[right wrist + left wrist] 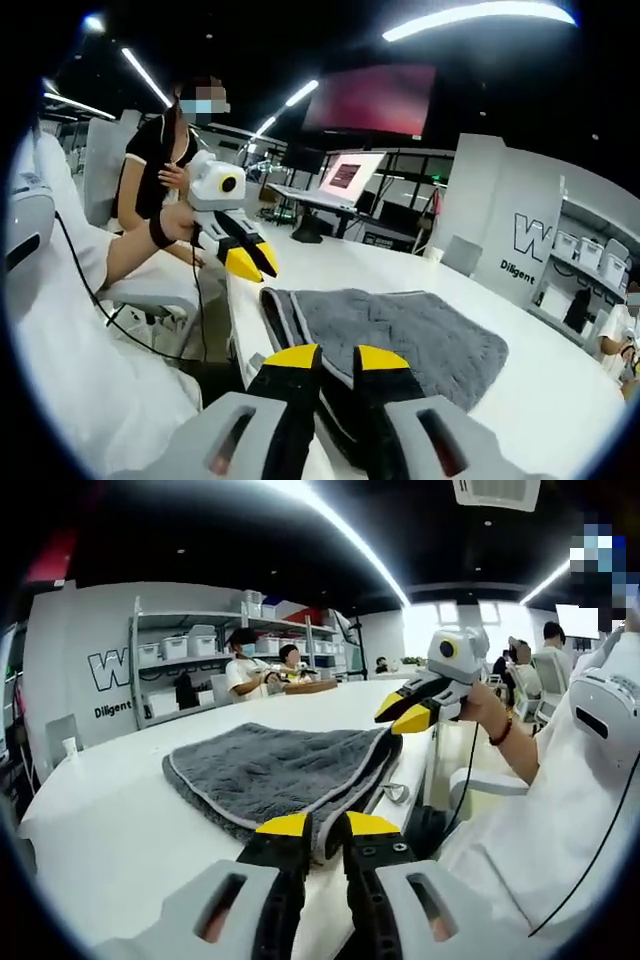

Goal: Open the folded towel by lifting each exposed corner and separating the folded layers until the towel lies flat within the target outline without major curled edges

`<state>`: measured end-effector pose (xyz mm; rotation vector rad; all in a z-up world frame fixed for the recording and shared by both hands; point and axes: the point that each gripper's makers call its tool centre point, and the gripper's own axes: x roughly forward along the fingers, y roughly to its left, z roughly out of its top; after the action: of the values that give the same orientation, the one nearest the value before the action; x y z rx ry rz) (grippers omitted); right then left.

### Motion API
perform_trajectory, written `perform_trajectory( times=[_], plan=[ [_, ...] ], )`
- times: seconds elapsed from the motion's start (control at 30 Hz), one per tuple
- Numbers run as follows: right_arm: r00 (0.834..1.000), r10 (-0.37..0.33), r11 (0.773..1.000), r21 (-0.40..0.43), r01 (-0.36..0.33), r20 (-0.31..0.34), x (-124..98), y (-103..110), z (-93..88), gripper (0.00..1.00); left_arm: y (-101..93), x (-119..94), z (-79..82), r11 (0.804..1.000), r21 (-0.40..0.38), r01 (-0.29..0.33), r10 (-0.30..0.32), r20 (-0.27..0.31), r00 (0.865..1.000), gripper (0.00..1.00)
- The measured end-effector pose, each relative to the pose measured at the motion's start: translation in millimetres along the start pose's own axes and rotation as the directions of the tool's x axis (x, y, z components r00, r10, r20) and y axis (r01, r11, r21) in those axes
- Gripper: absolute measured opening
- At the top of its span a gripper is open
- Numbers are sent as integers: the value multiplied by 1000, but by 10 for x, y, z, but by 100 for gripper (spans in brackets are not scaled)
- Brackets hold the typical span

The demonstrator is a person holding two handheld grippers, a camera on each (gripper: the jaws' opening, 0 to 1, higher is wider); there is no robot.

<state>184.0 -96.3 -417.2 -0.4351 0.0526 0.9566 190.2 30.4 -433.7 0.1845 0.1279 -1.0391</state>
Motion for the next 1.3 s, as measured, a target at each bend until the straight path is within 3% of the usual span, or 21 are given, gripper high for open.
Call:
perform_trajectory(
  times=[0.4,0.8,1.1,1.3],
  plan=[
    [1000,-13,1000,-19,13,0,220,9,72,22,115,-63,14,998,-14,-60,60,-5,998,29],
    [999,-33,999,-15,33,-12,415,16,68,40,207,-141,65,994,-34,-104,104,15,994,45],
    [1000,5,1000,-24,-5,-31,603,108,79,40,251,-196,101,991,-67,-120,122,36,992,47],
    [999,5,1000,-23,-6,-32,637,105,106,40,361,-237,76,981,-75,-180,182,22,983,56]
  ],
)
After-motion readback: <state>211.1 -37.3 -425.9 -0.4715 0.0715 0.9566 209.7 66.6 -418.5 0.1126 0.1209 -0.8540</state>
